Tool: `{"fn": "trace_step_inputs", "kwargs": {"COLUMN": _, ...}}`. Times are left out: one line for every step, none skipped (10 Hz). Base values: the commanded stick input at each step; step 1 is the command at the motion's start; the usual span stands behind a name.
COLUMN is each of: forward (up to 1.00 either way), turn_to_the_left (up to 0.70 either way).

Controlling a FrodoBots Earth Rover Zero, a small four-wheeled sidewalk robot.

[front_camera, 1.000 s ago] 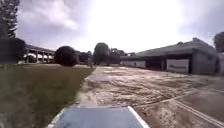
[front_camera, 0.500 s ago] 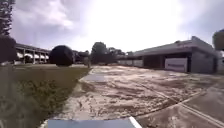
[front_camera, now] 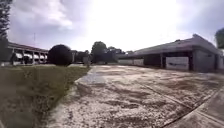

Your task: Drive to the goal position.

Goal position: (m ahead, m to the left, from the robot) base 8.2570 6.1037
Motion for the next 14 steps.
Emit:
{"fn": "trace_step_inputs", "kwargs": {"forward": 0.70, "turn_to_the_left": 0.35}}
{"fn": "trace_step_inputs", "kwargs": {"forward": 0.70, "turn_to_the_left": 0.10}}
{"fn": "trace_step_inputs", "kwargs": {"forward": 0.70, "turn_to_the_left": 0.00}}
{"fn": "trace_step_inputs", "kwargs": {"forward": 0.70, "turn_to_the_left": 0.00}}
{"fn": "trace_step_inputs", "kwargs": {"forward": 0.70, "turn_to_the_left": 0.00}}
{"fn": "trace_step_inputs", "kwargs": {"forward": 0.70, "turn_to_the_left": 0.00}}
{"fn": "trace_step_inputs", "kwargs": {"forward": 0.70, "turn_to_the_left": 0.00}}
{"fn": "trace_step_inputs", "kwargs": {"forward": 0.70, "turn_to_the_left": 0.00}}
{"fn": "trace_step_inputs", "kwargs": {"forward": 0.70, "turn_to_the_left": 0.00}}
{"fn": "trace_step_inputs", "kwargs": {"forward": 0.70, "turn_to_the_left": 0.00}}
{"fn": "trace_step_inputs", "kwargs": {"forward": 0.70, "turn_to_the_left": 0.00}}
{"fn": "trace_step_inputs", "kwargs": {"forward": 0.70, "turn_to_the_left": 0.00}}
{"fn": "trace_step_inputs", "kwargs": {"forward": 0.70, "turn_to_the_left": 0.00}}
{"fn": "trace_step_inputs", "kwargs": {"forward": 0.70, "turn_to_the_left": 0.00}}
